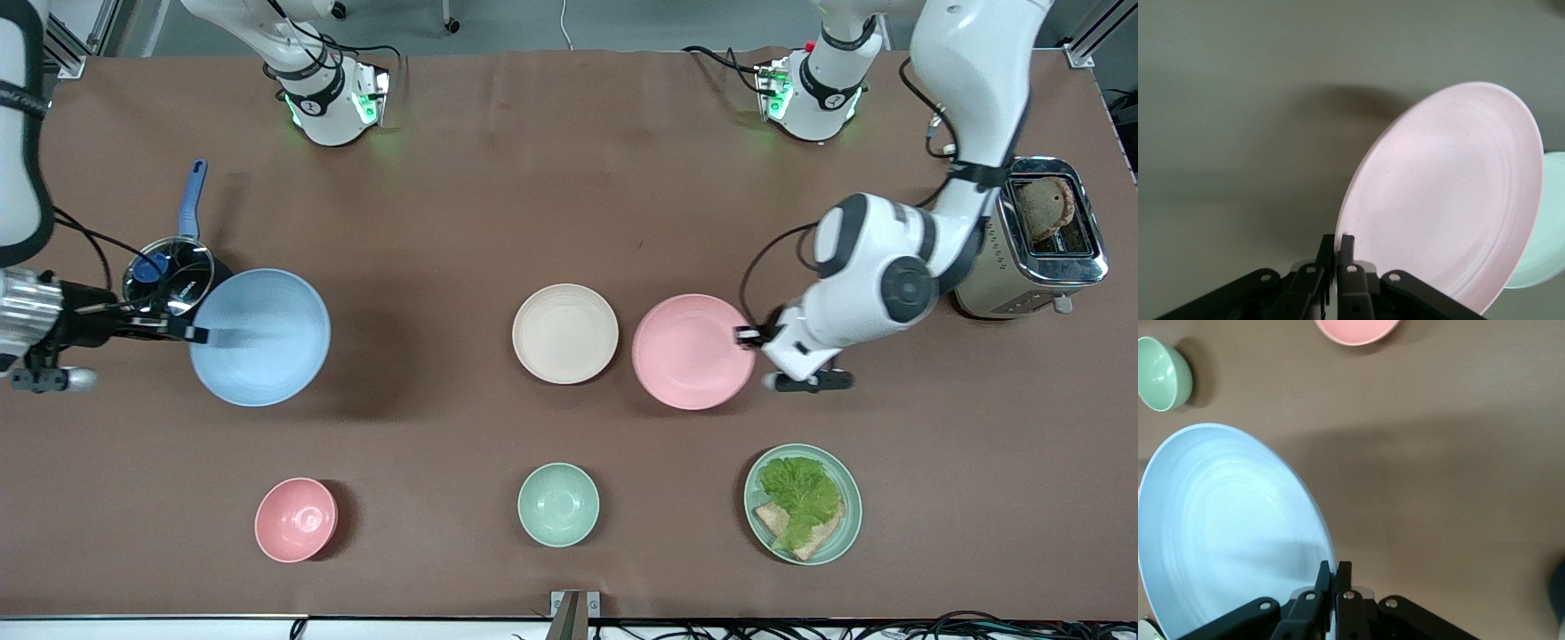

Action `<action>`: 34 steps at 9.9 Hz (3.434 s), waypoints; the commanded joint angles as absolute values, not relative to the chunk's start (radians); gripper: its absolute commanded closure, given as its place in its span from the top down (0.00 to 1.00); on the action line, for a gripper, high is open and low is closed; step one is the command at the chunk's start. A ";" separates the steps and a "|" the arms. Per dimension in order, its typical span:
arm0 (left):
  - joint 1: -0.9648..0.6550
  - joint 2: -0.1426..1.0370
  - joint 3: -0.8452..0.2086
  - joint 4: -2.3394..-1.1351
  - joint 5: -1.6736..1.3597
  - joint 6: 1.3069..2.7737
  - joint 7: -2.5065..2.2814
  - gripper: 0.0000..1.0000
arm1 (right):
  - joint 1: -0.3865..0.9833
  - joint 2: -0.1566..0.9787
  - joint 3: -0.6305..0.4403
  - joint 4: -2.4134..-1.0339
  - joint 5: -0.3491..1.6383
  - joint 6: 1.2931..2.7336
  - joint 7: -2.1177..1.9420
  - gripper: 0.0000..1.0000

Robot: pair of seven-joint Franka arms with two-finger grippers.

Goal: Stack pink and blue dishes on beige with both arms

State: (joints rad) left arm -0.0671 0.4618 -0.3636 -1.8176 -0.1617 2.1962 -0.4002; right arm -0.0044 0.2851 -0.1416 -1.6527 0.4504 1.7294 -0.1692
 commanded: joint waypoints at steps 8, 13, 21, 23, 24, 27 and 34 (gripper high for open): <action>-0.215 0.675 -0.532 -1.784 -0.005 2.295 -0.908 0.09 | -0.008 0.212 0.228 -1.980 0.434 2.235 0.052 0.01; -0.206 0.675 -0.526 -1.740 0.000 2.356 -0.928 1.00 | 0.005 0.265 0.357 -2.063 0.437 2.434 0.147 0.01; -0.118 0.174 -0.295 -1.995 0.103 2.218 -0.604 1.00 | 0.159 0.483 0.462 -2.106 0.439 2.801 0.316 0.03; -0.110 0.063 -0.224 -2.032 0.103 2.192 -0.542 1.00 | 0.167 0.508 0.462 -2.105 0.439 2.822 0.316 0.05; -0.112 0.020 -0.192 -2.028 0.103 2.139 -0.496 1.00 | 0.167 0.511 0.462 -2.103 0.439 2.823 0.316 0.18; -0.115 -0.124 -0.079 -2.004 0.071 2.013 -0.292 1.00 | 0.163 0.493 0.462 -2.100 0.439 2.819 0.311 1.00; -0.112 -0.227 0.064 -1.665 -0.028 1.466 -0.043 1.00 | -0.011 0.008 0.217 -1.937 0.110 2.019 0.307 1.00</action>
State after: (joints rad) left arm -0.1081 -0.2624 0.0613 -1.7196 -0.0126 1.5407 -0.0556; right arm -0.0115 0.0392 0.2818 -1.9968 0.1830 2.1472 0.2934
